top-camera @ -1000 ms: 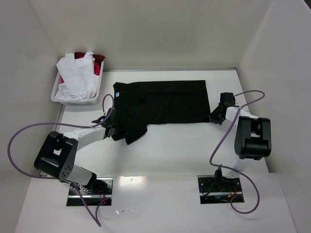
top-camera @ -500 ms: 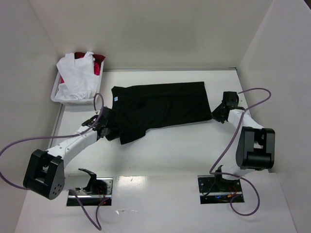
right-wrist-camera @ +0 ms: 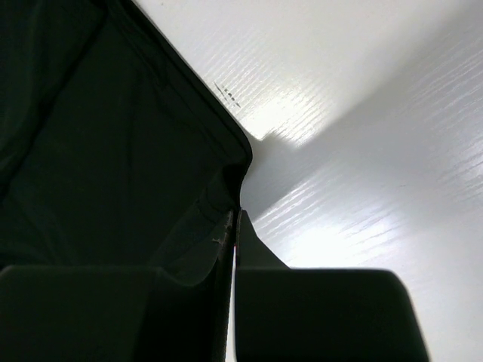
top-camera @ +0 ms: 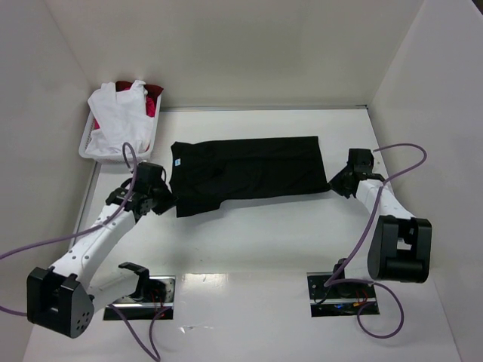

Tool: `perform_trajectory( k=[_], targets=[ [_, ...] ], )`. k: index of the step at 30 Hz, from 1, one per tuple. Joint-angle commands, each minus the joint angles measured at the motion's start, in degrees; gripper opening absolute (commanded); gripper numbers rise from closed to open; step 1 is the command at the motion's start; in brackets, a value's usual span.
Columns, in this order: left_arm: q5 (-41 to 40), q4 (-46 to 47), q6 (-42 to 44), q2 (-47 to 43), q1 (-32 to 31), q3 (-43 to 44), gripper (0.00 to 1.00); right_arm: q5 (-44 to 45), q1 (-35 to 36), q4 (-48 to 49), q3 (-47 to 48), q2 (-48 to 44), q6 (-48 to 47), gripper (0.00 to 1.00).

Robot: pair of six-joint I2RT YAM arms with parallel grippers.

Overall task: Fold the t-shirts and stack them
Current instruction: Fold the other side of the tshirt into a rectangle

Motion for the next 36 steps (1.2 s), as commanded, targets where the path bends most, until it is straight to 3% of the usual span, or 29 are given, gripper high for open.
perform_trajectory(
  k=[1, 23, 36],
  targets=[
    [0.5, 0.2, 2.4, 0.9, 2.0, 3.9, 0.0, 0.9, 0.1, 1.2, 3.1, 1.4, 0.6, 0.0],
    [3.9, 7.7, 15.4, 33.5, 9.9, 27.9, 0.0, -5.0, 0.1, 5.8, 22.5, 20.8, 1.7, 0.0],
    [3.4, 8.2, 17.5, 43.1, 10.5, 34.5, 0.0, -7.4, 0.1, 8.3, 31.3, 28.1, 0.0, 0.0]
  ],
)
